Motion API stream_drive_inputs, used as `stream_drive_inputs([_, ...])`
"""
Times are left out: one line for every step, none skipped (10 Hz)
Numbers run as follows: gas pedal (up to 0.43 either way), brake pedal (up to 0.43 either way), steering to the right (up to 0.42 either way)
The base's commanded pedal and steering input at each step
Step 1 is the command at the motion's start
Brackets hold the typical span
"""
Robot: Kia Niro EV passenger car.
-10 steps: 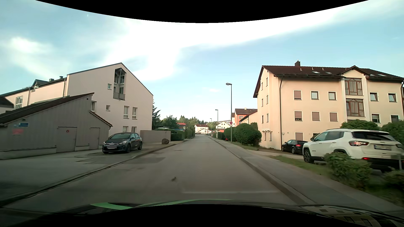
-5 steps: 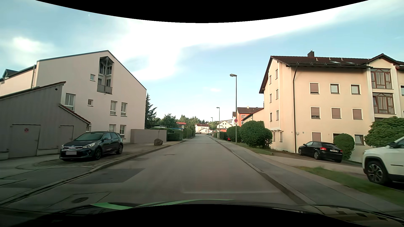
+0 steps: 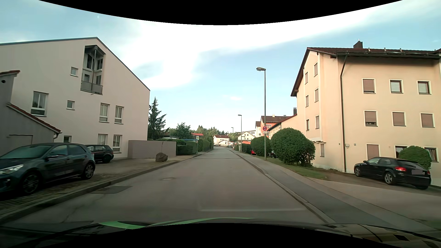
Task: Follow the waypoints while adhering to traffic rules and regulations
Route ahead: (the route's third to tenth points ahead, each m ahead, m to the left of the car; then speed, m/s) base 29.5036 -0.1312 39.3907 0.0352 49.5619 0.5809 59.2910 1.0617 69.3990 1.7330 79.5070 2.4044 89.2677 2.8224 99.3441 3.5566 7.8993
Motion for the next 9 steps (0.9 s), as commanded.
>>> stream_drive_inputs([0.087, 0.000, -0.003])
stream_drive_inputs([0.087, 0.000, -0.003])
stream_drive_inputs([0.087, 0.000, -0.003])
stream_drive_inputs([0.087, 0.000, -0.003])
stream_drive_inputs([0.087, 0.000, -0.003])
stream_drive_inputs([0.087, 0.000, -0.003])
stream_drive_inputs([0.087, 0.000, -0.003])
stream_drive_inputs([0.087, 0.000, -0.002])
stream_drive_inputs([0.087, 0.000, -0.001])
